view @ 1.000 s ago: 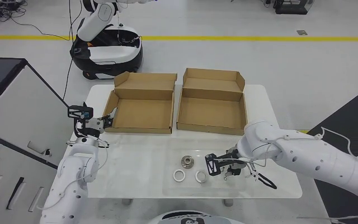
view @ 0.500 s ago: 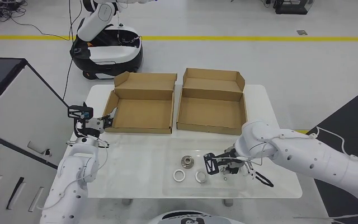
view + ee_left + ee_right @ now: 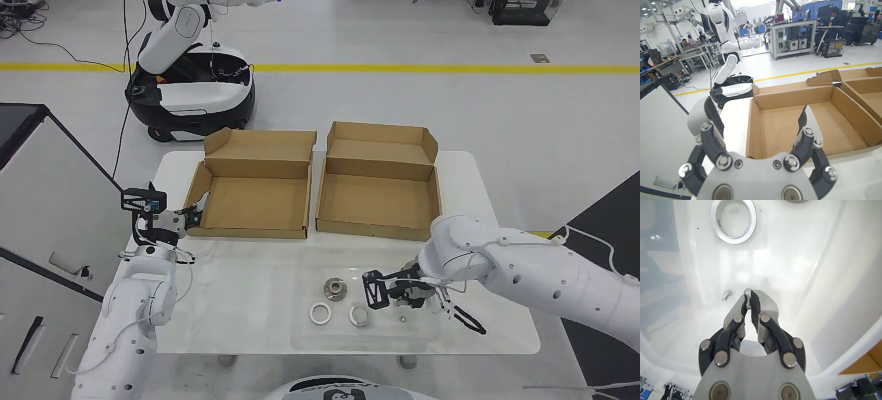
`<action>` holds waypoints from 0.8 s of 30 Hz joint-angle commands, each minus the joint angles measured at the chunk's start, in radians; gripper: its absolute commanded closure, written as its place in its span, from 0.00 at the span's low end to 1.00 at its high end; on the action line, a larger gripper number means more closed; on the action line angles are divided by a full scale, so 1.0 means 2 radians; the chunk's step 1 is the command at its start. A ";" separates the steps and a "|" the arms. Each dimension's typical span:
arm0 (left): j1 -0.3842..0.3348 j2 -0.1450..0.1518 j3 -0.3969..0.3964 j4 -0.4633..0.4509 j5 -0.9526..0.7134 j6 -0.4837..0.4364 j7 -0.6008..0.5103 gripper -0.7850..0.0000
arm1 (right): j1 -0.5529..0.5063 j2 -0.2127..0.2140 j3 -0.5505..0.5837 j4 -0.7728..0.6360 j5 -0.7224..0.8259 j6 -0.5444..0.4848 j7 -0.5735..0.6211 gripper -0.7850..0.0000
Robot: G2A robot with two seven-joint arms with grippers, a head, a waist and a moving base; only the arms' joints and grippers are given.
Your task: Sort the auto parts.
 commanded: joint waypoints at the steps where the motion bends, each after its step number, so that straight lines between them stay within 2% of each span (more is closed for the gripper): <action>1: 0.000 0.000 0.000 0.000 0.000 0.000 0.000 0.00 | 0.009 0.003 0.000 -0.007 0.009 0.005 0.005 1.00; 8: 0.000 0.000 0.000 0.000 0.000 0.000 0.000 0.00 | 0.050 0.027 0.000 -0.034 0.060 0.002 0.002 1.00; 14: 0.000 0.000 0.000 0.000 0.000 0.000 0.000 0.00 | 0.079 0.056 0.000 -0.039 0.095 -0.040 -0.040 1.00; 24: 0.000 0.000 0.000 0.000 0.000 0.000 0.000 0.00 | 0.110 0.101 0.000 -0.046 0.095 -0.112 -0.112 1.00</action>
